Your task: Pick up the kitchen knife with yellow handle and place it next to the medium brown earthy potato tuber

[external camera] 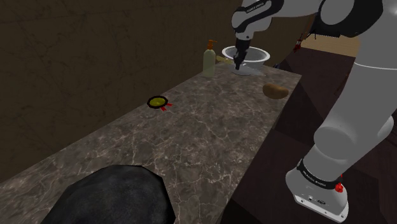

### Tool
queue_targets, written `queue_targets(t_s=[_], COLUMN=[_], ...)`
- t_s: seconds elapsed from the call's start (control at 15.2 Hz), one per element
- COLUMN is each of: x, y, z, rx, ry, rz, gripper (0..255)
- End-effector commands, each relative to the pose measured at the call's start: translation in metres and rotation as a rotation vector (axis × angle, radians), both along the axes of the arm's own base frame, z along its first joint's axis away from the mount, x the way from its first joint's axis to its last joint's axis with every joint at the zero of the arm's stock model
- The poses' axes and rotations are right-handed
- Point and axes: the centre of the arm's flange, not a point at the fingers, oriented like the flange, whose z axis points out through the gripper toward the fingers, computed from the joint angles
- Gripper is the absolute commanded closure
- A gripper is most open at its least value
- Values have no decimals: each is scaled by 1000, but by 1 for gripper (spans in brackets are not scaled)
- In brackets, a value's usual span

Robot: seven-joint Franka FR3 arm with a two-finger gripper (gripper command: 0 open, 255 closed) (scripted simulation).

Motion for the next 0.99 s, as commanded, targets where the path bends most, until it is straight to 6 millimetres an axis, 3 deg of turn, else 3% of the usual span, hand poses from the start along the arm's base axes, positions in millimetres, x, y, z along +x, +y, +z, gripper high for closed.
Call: queue_targets(t_s=[0.0,0.92], x=[0,0], y=[0,0], z=[-11,-85], rx=[0,0], ry=[0,0], rz=[0,0], gripper=[255,255])
